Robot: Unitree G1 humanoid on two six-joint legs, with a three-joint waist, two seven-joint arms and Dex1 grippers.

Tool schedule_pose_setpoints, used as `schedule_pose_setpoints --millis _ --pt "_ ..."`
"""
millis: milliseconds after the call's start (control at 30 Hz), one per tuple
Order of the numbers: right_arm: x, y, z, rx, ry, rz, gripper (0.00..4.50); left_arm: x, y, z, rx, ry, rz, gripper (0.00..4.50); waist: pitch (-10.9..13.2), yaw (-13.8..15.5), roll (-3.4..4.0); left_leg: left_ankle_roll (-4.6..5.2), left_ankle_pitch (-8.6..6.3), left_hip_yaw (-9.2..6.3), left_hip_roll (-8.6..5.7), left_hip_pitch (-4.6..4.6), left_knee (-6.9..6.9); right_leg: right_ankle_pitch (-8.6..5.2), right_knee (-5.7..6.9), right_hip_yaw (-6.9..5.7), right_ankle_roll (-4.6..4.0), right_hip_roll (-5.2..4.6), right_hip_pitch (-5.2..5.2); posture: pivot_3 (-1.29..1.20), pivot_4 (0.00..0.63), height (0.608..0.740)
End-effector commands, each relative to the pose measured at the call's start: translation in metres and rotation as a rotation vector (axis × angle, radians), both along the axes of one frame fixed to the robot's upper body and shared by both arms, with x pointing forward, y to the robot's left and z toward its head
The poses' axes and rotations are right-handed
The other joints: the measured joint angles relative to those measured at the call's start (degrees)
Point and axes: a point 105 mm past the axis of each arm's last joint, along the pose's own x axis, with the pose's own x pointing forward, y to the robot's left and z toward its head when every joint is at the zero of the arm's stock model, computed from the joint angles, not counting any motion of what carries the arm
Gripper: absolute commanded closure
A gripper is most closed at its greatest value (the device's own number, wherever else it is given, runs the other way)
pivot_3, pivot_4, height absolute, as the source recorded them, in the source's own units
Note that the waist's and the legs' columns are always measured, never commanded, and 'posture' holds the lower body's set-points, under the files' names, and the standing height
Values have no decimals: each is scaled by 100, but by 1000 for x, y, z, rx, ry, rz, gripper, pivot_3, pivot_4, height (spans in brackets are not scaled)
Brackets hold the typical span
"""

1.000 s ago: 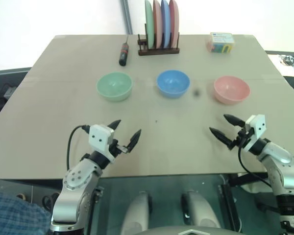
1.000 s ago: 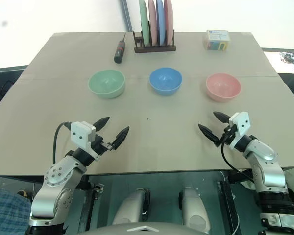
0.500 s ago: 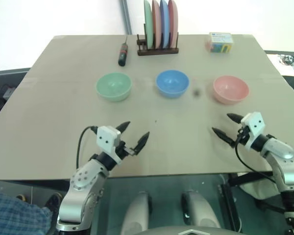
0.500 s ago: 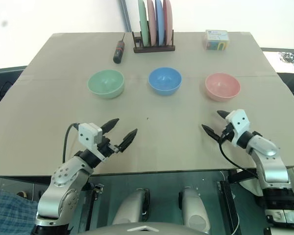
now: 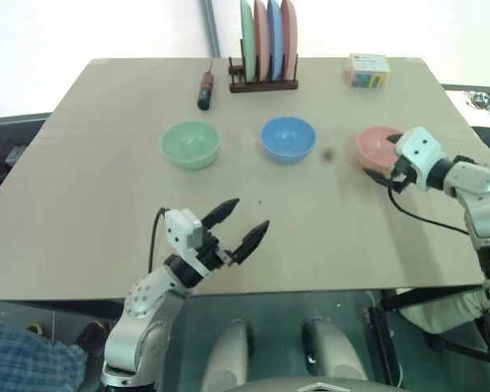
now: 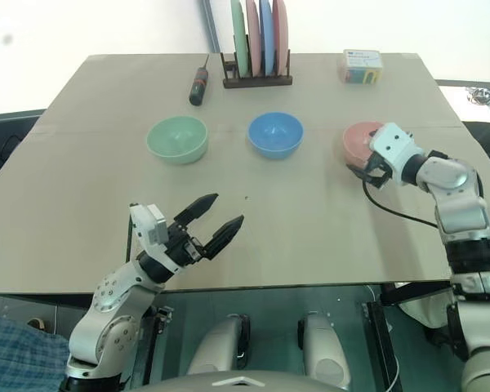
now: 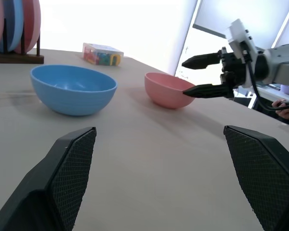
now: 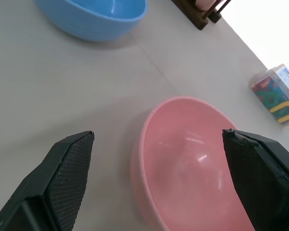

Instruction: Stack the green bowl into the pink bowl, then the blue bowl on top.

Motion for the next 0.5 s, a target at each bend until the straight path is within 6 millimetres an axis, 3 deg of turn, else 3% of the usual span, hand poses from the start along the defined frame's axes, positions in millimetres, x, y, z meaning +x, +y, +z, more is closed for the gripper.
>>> schedule_pose_setpoints --millis 33,267,367,500 --pt "8 -4 8 -17 13 -10 39 -4 -4 15 -18 -70 -18 0 0 8 0 0 0 -1 0 -1 0 1 0 0 0 0 0 0 150 740" --pt "25 -8 -13 25 158 -98 39 -4 -5 14 -27 -76 -7 0 0 -9 0 2 -1 0 0 1 0 1 1 1 0 0 0 0 150 740" --pt "31 -4 -17 36 179 -96 767 -4 -7 14 -28 -78 -11 0 0 -14 1 2 -1 2 -1 0 0 2 1 2 0 0 -1 0 150 740" --pt "32 2 -17 4 189 -51 2514 -5 -7 13 -25 -80 -9 0 1 -13 1 3 -2 1 -1 -2 0 2 0 1 0 0 -1 0 150 740"
